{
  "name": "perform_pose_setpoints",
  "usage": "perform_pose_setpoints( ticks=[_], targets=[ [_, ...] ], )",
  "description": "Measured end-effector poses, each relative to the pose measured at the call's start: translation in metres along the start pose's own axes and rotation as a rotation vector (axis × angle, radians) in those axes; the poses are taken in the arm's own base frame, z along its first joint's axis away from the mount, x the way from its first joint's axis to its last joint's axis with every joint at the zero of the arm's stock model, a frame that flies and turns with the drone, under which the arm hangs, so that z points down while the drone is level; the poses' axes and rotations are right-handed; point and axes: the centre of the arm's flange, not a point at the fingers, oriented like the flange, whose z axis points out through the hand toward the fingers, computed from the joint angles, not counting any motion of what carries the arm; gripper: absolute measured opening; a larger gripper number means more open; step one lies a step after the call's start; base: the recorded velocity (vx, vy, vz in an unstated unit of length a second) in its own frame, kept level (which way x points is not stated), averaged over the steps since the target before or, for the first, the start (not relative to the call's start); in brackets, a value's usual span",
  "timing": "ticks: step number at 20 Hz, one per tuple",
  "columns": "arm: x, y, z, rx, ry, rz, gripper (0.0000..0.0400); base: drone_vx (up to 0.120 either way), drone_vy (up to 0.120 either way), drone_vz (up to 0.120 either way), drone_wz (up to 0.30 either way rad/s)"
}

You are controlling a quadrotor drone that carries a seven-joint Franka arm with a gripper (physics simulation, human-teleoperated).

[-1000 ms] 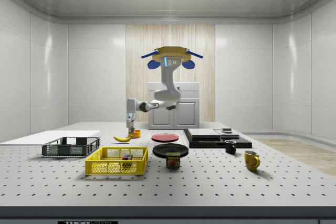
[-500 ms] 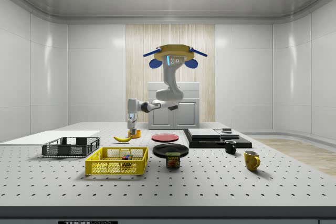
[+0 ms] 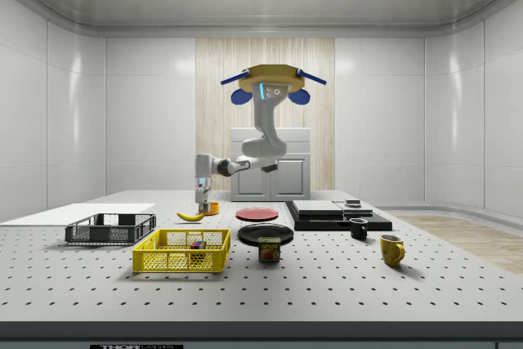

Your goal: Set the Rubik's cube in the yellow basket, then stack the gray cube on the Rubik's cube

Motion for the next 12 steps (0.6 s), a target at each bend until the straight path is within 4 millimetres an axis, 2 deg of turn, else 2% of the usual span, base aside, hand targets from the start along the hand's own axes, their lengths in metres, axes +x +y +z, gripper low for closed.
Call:
perform_pose_setpoints(
  ticks=[6, 11, 12],
  targets=[
    [0.0, 0.0, 0.0, 0.0, 0.0, 0.0, 0.025, -0.007, 0.12, 0.0, 0.0],
    [0.0, 0.0, 0.0, 0.0, 0.0, 0.0, 0.025, -0.12, 0.12, 0.0, 0.0],
    [0.0, 0.0, 0.0, 0.0, 0.0, 0.0, 0.025, -0.04, 0.12, 0.0, 0.0]
  ],
)
